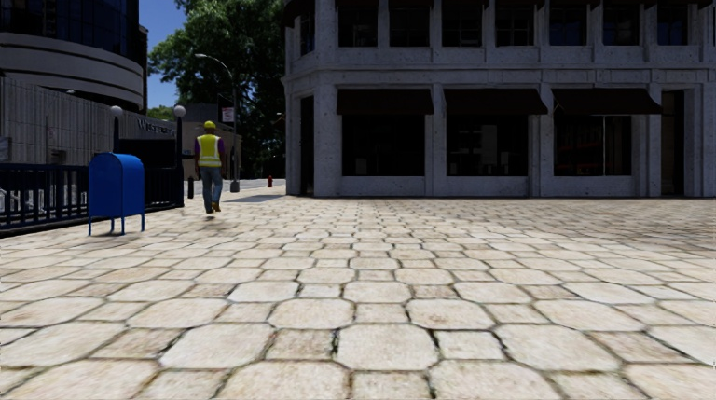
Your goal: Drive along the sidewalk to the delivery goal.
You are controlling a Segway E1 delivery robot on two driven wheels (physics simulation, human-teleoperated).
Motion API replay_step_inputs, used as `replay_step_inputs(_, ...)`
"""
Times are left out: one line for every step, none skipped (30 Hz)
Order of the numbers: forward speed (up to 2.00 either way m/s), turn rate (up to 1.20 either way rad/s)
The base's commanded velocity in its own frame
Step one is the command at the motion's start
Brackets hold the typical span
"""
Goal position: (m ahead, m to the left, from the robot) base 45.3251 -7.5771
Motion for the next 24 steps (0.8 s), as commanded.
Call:
replay_step_inputs(2.0, 0.28)
replay_step_inputs(2.0, 0.28)
replay_step_inputs(2.0, 0.28)
replay_step_inputs(2.0, 0.28)
replay_step_inputs(2.0, 0.28)
replay_step_inputs(2.0, 0.28)
replay_step_inputs(2.0, 0.29)
replay_step_inputs(2.0, 0.29)
replay_step_inputs(2.0, 0.29)
replay_step_inputs(2.0, 0.29)
replay_step_inputs(2.0, 0.29)
replay_step_inputs(2.0, 0.3)
replay_step_inputs(2.0, 0.32)
replay_step_inputs(2.0, 0.34)
replay_step_inputs(2.0, 0.37)
replay_step_inputs(2.0, 0.37)
replay_step_inputs(2.0, 0.38)
replay_step_inputs(2.0, 0.38)
replay_step_inputs(2.0, 0.38)
replay_step_inputs(2.0, 0.38)
replay_step_inputs(2.0, 0.38)
replay_step_inputs(2.0, 0.38)
replay_step_inputs(2.0, 0.38)
replay_step_inputs(2.0, 0.38)
